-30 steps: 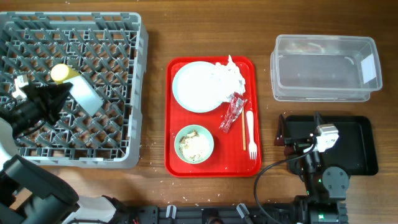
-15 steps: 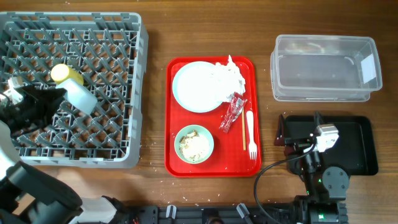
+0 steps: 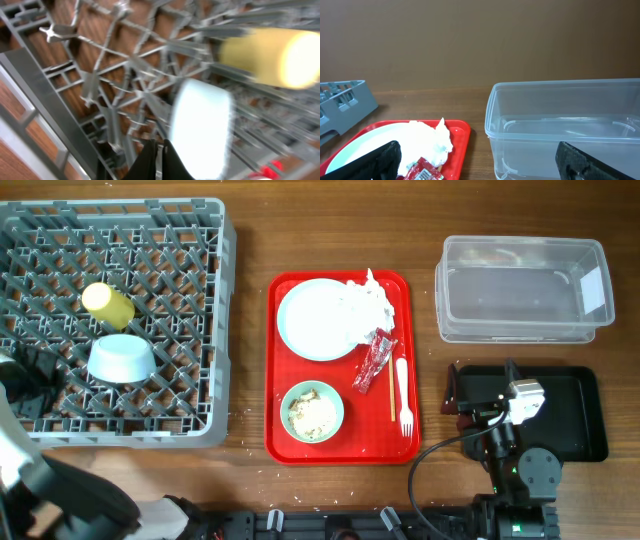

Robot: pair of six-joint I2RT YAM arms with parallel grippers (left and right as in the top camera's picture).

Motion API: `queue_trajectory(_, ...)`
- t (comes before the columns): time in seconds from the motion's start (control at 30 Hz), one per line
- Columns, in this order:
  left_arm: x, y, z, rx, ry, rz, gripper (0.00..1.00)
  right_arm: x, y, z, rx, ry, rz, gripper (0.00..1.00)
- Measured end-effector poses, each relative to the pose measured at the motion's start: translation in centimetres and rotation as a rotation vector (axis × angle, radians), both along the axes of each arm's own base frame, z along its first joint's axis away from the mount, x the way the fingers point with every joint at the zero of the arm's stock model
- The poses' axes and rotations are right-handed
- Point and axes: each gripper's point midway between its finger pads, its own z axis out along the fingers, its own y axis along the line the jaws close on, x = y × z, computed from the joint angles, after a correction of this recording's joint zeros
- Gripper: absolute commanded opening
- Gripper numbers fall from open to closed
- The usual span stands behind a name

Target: Sort waste into correct bins and load items into the dishwasher rack

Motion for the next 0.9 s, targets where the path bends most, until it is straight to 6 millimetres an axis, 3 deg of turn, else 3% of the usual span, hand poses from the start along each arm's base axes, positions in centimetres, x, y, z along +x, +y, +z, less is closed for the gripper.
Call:
queue_trajectory(0.07,1.1,-1.4,2.9,0.035,-0.089,-0.047,0.04,0.0,0.0,0.0,0.0,0.0,0.0,1.0)
queue_trajectory(0.1,2.7,-3.9,5.2,0.061,-0.169,-0.143,0.04,0.0,0.0,0.0,0.0,0.0,0.0,1.0)
queue_trajectory(0.13,3.8,-5.1,5.7,0.093,-0.181,-0.201,0.04,0.0,0.0,0.0,0.0,0.0,0.0,1.0)
queue_trajectory(0.23,7.1,-9.4,4.7,0.143,-0.156,-0.38,0.04,0.0,0.0,0.0,0.0,0.0,0.0,1.0)
queue_trajectory(0.3,8.2,-10.0,2.4,0.154,-0.085,-0.424,0.04,0.0,0.0,0.0,0.0,0.0,0.0,1.0)
queue_trajectory(0.4,8.8,-9.5,-1.5,0.138,0.026,-0.432,0.04,0.0,0.0,0.0,0.0,0.0,0.0,1.0)
queue_trajectory(0.47,8.4,-8.7,-2.3,0.156,0.07,-0.418,0.04,0.0,0.0,0.0,0.0,0.0,0.0,1.0)
queue_trajectory(0.57,6.6,-6.7,-2.6,0.208,0.161,-0.367,0.04,0.0,0.0,0.0,0.0,0.0,0.0,1.0)
queue_trajectory(0.8,2.7,-4.4,-2.9,0.166,0.271,-0.244,0.04,0.0,0.0,0.0,0.0,0.0,0.0,1.0)
queue_trajectory(0.9,1.5,-4.1,-0.8,0.15,0.219,-0.177,0.04,0.0,0.0,0.0,0.0,0.0,0.0,1.0)
